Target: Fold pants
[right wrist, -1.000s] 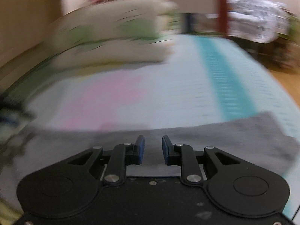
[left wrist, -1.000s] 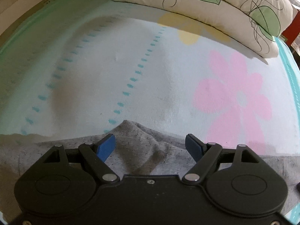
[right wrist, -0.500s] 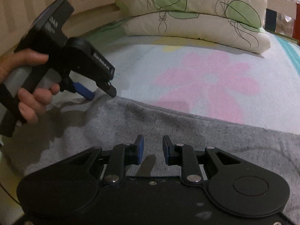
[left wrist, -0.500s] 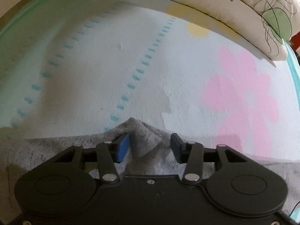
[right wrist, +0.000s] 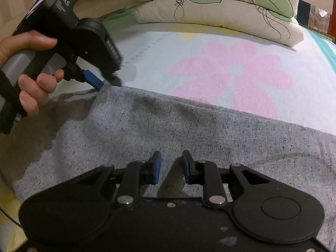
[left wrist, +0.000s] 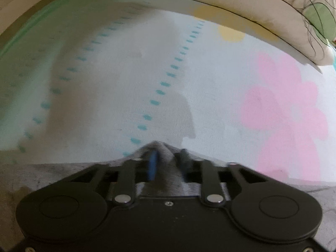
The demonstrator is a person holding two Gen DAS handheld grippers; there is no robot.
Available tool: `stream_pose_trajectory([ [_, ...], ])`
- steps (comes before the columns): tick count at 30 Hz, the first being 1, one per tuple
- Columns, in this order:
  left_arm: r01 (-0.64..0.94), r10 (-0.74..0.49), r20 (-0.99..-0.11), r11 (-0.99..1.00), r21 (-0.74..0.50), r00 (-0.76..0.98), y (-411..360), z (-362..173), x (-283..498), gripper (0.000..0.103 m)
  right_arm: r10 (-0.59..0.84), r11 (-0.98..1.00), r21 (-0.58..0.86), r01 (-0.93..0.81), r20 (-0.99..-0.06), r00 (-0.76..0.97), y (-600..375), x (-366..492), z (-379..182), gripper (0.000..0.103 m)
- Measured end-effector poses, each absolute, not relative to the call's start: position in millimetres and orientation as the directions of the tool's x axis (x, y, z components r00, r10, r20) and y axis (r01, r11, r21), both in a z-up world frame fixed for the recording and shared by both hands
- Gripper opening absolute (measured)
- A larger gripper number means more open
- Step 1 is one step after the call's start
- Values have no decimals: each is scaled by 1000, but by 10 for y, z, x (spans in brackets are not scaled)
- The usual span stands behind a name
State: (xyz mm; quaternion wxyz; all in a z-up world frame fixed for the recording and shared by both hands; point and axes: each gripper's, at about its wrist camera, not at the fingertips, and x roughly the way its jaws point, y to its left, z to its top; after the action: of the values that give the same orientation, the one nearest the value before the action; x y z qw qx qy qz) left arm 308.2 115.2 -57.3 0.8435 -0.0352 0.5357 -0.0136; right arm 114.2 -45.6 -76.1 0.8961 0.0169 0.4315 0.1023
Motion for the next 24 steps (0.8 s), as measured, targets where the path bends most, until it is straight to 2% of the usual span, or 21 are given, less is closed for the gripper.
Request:
stream_pose_trajectory([
  [2,-36,-72,-901,995,-96,428,1208,-568,3091,9,200,978,126,-163,-771,604,-456,1139,-744,24],
  [4,-57,-84,-897,991,-121,434,1253,-551,3087,7,198,979,127,-160,-773,603,-454,1173,-751,24],
  [11,-60,-74,-868,991,-118,491,1229,-461,3069,1,204,978,139,-153,-777,595,-465,1216,-749,25],
  [15,-46,-79,-865,992,-117,495,1233,-455,3085,2,208,977,143,-155,-784,585,-482,1240,-748,25],
  [18,-23,-72,-873,995,-95,483,1267,-368,3022,14,219,975,147,-169,-785,579,-485,1293,-684,25],
  [20,37,-33,-862,999,-16,506,1263,-230,2918,19,232,971,153,-182,-779,583,-497,1353,-593,25],
  [21,46,-6,-855,999,21,518,1267,-175,2858,26,237,970,156,-187,-776,585,-500,1392,-545,25],
  [22,45,21,-848,998,53,530,1284,-124,2782,41,243,968,161,-190,-774,584,-500,1437,-503,25],
  [23,42,36,-845,997,69,533,1309,-83,2695,51,253,966,172,-192,-773,582,-497,1490,-464,26],
  [24,48,38,-848,996,75,529,1327,-58,2609,53,268,963,191,-193,-771,578,-491,1558,-421,27],
])
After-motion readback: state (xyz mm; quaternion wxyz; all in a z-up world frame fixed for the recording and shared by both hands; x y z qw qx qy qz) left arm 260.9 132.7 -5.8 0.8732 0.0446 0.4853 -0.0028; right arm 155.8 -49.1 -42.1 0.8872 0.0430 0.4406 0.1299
